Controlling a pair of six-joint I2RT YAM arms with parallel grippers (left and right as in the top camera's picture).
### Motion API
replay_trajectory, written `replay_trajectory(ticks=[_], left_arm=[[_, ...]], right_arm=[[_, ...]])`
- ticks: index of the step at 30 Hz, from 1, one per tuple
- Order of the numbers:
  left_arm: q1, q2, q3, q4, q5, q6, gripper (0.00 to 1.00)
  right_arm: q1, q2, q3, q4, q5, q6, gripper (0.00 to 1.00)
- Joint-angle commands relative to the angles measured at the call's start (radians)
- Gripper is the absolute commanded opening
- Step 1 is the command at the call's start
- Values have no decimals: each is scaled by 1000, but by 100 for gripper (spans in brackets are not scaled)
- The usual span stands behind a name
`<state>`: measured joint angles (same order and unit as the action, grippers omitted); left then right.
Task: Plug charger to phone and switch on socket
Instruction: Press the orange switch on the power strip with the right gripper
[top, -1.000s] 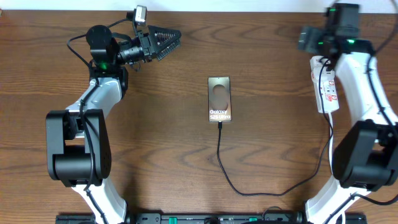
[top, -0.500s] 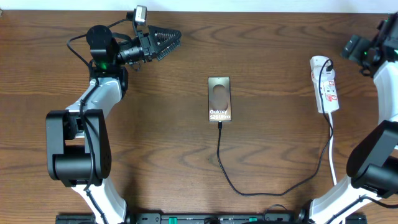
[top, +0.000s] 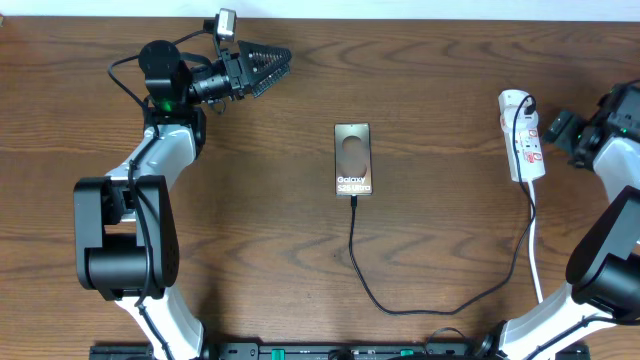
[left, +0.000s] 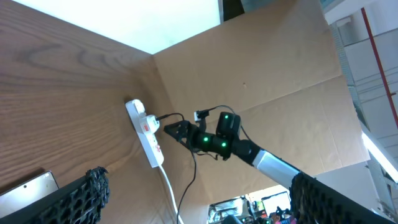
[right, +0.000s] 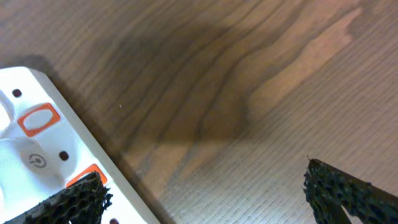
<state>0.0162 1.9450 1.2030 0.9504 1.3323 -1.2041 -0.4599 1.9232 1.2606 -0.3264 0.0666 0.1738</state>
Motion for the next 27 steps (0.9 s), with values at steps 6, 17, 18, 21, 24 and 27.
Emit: replay_trajectory(ticks=[6,17,18,21,24,27], left_arm=[[2,-19,11,9,3,7,93],[2,-19,11,9,3,7,93],[2,-19,11,9,3,7,93],[2,-19,11,9,3,7,93],[2,-19,11,9,3,7,93],[2,-19,11,9,3,7,93]], right_arm=[[-3,-6,-145,181,-34,-4,99],[-3,-6,-233,366,-85,-22,99],[-3,-6,-233,369,-89,-22,99],[-3,-6,-229,366,-103,-22,99],[-3,-6,-225,361,-102,-22,99],[-5,-6,-216,360,-103,-22,99]])
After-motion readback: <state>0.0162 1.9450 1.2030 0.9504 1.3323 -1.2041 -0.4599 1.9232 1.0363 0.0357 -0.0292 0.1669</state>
